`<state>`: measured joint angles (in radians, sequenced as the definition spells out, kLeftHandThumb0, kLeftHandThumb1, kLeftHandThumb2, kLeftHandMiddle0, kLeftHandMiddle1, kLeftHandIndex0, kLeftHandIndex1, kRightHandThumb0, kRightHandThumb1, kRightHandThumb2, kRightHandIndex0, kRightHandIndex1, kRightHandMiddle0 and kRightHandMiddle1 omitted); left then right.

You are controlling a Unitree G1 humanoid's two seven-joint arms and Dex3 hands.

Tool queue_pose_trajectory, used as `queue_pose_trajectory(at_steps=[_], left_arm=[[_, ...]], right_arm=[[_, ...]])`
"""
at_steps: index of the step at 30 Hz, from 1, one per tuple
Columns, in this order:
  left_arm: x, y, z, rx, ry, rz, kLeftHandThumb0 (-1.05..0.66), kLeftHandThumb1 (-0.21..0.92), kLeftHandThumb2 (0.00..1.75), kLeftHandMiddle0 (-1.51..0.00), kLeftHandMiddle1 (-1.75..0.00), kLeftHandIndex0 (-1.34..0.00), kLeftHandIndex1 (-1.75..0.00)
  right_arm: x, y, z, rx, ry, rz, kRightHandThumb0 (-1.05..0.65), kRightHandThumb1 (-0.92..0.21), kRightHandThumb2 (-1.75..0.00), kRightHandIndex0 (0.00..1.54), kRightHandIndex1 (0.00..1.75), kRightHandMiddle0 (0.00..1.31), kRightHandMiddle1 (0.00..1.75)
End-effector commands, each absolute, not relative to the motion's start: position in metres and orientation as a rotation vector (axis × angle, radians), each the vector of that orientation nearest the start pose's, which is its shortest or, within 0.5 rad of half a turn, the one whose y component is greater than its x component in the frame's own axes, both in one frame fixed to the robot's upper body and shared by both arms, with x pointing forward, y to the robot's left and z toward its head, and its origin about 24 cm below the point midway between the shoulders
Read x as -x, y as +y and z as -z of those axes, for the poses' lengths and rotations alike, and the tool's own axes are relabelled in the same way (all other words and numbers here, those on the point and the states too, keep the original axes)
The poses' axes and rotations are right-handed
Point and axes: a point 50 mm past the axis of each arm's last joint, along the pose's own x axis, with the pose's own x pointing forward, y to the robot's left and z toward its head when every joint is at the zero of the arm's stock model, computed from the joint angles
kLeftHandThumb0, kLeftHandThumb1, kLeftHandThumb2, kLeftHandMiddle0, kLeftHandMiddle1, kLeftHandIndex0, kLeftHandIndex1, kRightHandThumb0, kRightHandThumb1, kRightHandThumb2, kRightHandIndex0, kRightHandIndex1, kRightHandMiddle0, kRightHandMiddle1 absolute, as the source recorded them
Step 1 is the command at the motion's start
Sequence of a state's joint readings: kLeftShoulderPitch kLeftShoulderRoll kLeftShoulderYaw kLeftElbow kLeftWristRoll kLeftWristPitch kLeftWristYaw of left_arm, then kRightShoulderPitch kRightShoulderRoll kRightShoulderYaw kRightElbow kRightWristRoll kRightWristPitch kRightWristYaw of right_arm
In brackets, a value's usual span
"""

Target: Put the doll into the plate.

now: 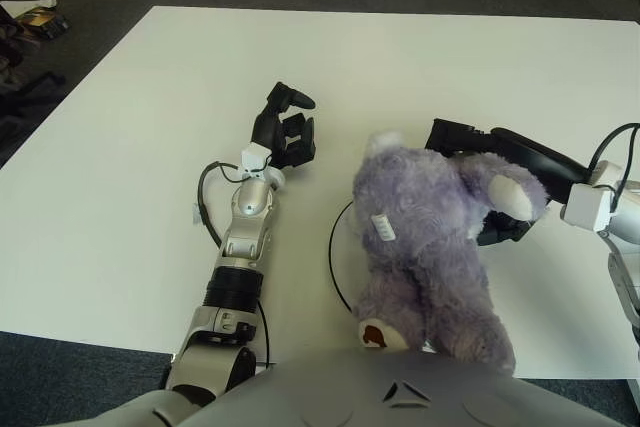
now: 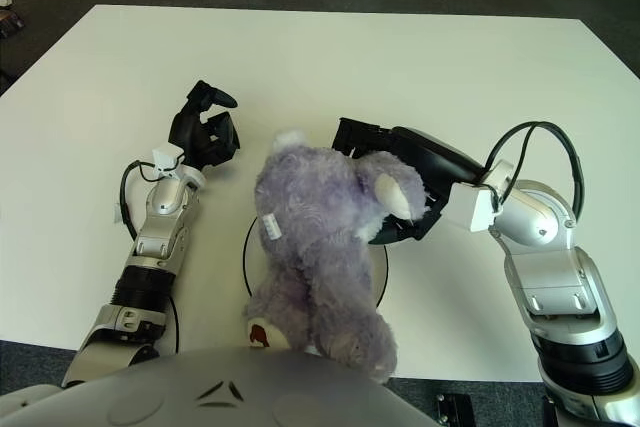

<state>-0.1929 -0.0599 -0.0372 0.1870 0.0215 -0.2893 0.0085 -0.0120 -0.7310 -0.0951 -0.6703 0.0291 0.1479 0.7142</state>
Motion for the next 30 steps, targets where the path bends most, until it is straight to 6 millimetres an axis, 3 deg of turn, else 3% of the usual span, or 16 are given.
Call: queue_pose_trajectory(at_steps=[1, 9, 30], left_arm=[[-0.2749, 0.1147, -0.0494, 0.048, -0.187, 0.078, -0.4, 0.62, 0.93, -1.05, -1.75, -0.38, -1.75], [-0.2752, 0.1138, -0.0491, 0.05, -0.185, 0.08, -0.4, 0.62, 0.92, -1.04, -1.75, -0.38, -1.75], [-0.2749, 0.1131, -0.0497, 0.05, -0.189, 0.079, -0.4, 0.62, 0.93, -1.04, -1.75, -0.38, -1.75]], right_arm=[[-0.2083, -0.1784, -0.1913, 0.892, -0.268, -0.791, -0.44, -0.33, -1.01, 0.27, 0.83, 0.06, 1.21], [-0.2098, -0.1808, -0.1913, 0.913, -0.235, -0.766, -0.48, -0.36, -0.97, 0.26, 0.67, 0.03, 1.16], [-0.2173, -0.1863, -0.1905, 0.864, -0.144, -0.707, -0.52, -0.4, -0.92, 0.23, 0.58, 0.01, 1.16]])
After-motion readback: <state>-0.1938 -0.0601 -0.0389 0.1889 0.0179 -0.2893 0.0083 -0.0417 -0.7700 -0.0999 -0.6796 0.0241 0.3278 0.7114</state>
